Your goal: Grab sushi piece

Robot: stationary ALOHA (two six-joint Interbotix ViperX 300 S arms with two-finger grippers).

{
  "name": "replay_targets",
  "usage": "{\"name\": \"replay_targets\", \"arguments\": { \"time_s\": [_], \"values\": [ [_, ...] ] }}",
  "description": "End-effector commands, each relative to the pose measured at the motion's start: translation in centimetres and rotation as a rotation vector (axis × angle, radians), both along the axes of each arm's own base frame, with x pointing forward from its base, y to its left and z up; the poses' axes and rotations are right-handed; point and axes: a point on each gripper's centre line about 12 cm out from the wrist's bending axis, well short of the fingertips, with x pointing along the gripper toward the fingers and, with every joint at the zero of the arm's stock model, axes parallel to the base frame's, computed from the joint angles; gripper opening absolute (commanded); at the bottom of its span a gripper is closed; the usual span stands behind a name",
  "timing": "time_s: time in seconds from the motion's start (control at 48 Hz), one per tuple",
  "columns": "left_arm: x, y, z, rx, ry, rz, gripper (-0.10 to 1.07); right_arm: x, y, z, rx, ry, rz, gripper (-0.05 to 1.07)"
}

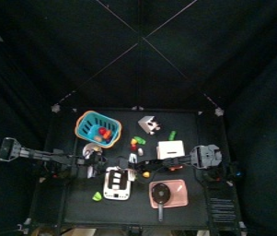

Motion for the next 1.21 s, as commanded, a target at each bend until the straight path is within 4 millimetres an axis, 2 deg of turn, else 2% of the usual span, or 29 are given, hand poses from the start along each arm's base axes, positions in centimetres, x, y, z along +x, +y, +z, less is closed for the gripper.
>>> {"name": "replay_targets", "arguments": {
  "time_s": [0.0, 0.875, 1.188],
  "values": [
    [0.4, 0.0, 0.6, 0.000, -0.021, -0.002, 0.93, 0.5, -0.2, 2.2, -0.001, -0.051, -0.002, 0.69],
    [0.8, -0.1, 1.2, 0.004, -0.042, -0.005, 0.93, -0.3, -0.6, 5.2, -0.019, -0.085, -0.031, 0.68],
    [0.9, -0.1, 1.2, 0.002, -0.043, -0.004, 0.93, -0.2, -0.8, 5.5, -0.022, -0.091, -0.038, 0.68]
  ]
}}
